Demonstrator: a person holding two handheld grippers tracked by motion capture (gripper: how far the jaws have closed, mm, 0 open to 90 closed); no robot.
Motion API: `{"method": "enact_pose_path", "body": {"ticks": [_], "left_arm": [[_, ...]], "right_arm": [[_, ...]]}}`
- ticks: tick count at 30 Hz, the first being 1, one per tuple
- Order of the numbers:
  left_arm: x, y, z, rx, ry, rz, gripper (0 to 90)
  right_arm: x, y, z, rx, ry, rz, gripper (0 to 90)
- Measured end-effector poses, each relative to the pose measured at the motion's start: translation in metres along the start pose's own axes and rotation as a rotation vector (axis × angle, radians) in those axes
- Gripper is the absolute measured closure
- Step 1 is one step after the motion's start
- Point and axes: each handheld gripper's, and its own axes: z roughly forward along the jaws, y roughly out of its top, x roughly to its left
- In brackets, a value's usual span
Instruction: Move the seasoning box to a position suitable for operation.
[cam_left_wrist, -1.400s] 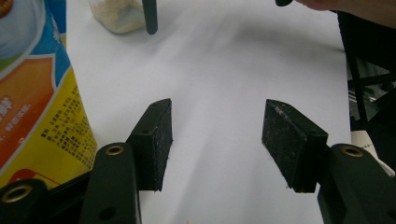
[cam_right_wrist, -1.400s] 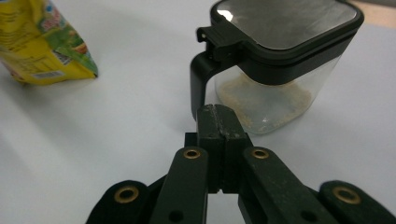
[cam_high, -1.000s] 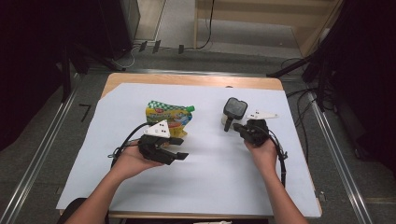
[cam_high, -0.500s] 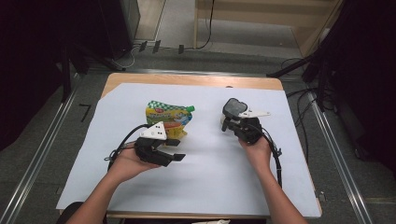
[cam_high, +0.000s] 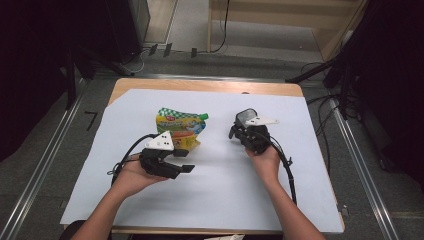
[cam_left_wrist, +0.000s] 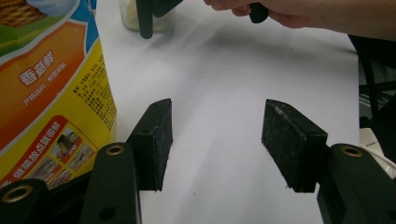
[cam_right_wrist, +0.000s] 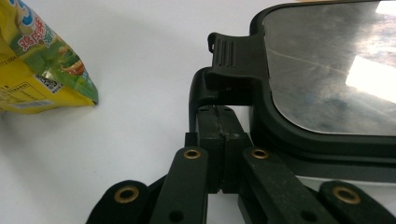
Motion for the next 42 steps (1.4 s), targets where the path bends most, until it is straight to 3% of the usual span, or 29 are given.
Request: {"method": "enact_pose_path", "body": {"ticks": [8,15,23,28,32,33,38,39,42], "left_arm": [[0.0,0.0,0.0,0.008,-0.001,0.001,43.5],[0.002,0.001,0.001,0.001,-0.011,-0.005,43.3],[0.002,0.003,0.003,0.003,-0.023,0.004,42.7],[0.003,0.004,0.005,0.006,-0.027,0.006,42.5],[0.003,0.004,0.006,0.01,-0.032,0.009,42.5],[0.002,0.005,0.008,0.009,-0.036,0.009,42.5],[0.002,0.005,0.009,0.014,-0.04,0.013,42.3],[0.002,0.005,0.01,0.015,-0.041,0.014,42.3],[0.002,0.005,0.01,0.016,-0.043,0.015,42.3]], "right_arm": [[0.001,0.0,-0.001,0.001,0.019,0.001,90.0],[0.003,0.0,-0.025,-0.02,0.027,0.008,83.4],[-0.002,-0.001,-0.049,-0.058,0.02,0.029,71.0],[-0.008,-0.005,-0.057,-0.088,0.004,0.021,63.0],[-0.013,-0.005,-0.06,-0.09,0.007,0.05,58.3],[-0.016,-0.006,-0.06,-0.083,0.009,0.054,49.8],[-0.019,-0.008,-0.057,-0.069,-0.008,0.057,37.6],[-0.021,-0.008,-0.055,-0.063,-0.001,0.072,29.8],[-0.024,-0.009,-0.049,-0.06,-0.007,0.083,19.9]]}}
